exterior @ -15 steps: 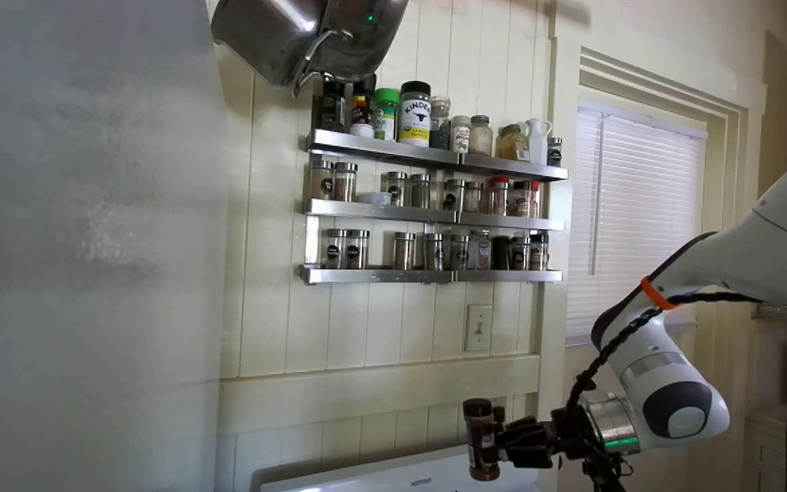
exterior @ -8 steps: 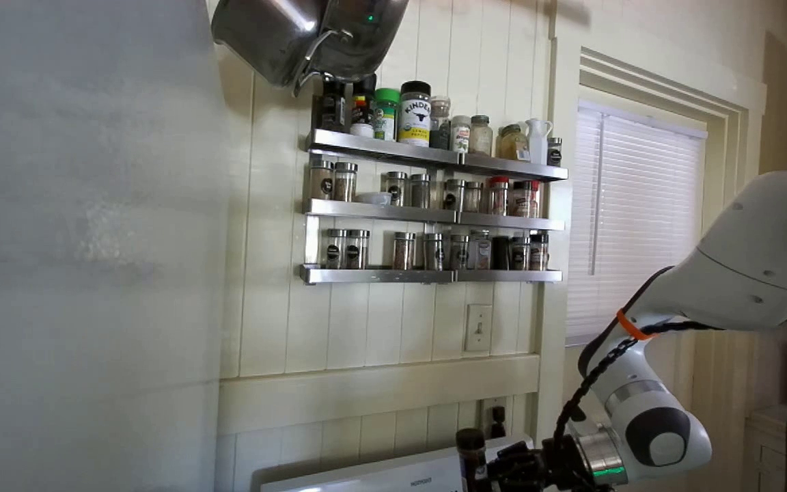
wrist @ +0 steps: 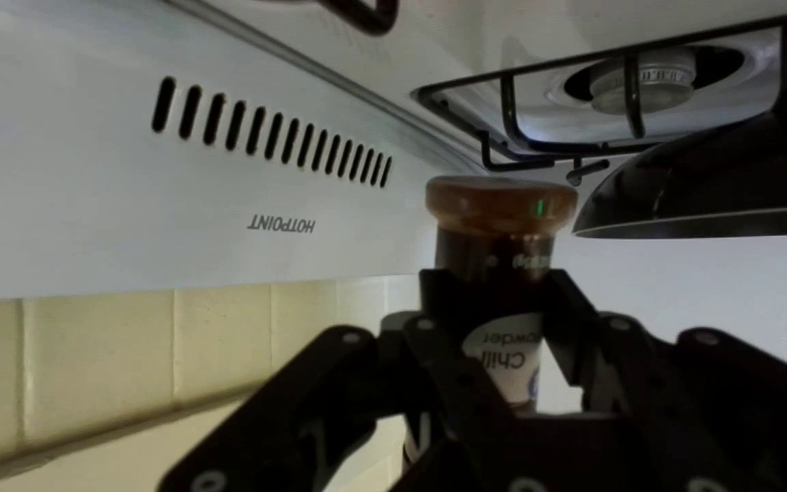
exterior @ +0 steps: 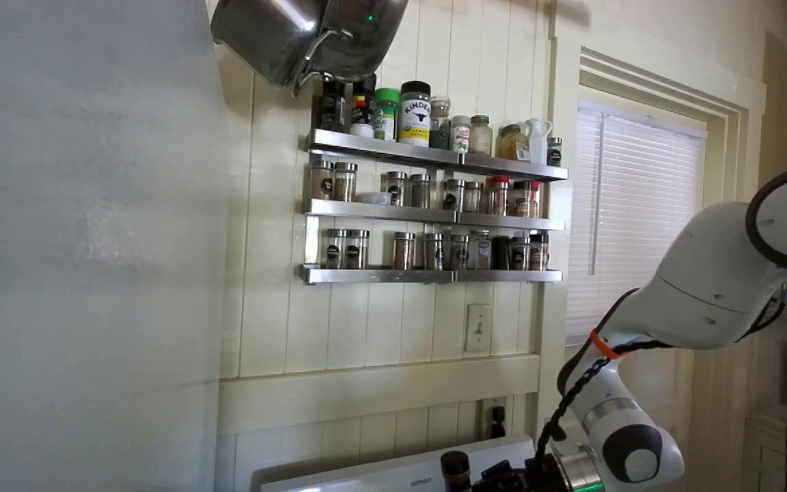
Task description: Take the spice bottle off of the shelf and put it on the stove
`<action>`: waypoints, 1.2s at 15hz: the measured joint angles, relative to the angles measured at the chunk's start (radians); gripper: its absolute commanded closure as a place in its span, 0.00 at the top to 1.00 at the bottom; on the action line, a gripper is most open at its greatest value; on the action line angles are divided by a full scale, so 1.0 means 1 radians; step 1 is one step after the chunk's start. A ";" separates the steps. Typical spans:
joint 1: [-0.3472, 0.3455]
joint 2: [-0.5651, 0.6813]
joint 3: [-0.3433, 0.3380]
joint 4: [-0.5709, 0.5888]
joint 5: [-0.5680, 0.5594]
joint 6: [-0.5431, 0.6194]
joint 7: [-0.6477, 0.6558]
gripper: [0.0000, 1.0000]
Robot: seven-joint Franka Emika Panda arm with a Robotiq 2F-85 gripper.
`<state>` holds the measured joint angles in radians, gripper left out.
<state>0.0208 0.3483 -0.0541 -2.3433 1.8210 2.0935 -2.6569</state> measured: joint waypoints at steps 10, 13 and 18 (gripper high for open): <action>0.053 0.095 0.002 0.103 -0.001 0.114 0.006 0.14; 0.065 0.111 0.006 0.119 -0.001 0.130 0.007 0.14; 0.074 0.132 0.009 0.137 -0.001 0.143 0.013 0.14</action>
<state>0.0949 0.4806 -0.0453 -2.2065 1.8197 2.2367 -2.6437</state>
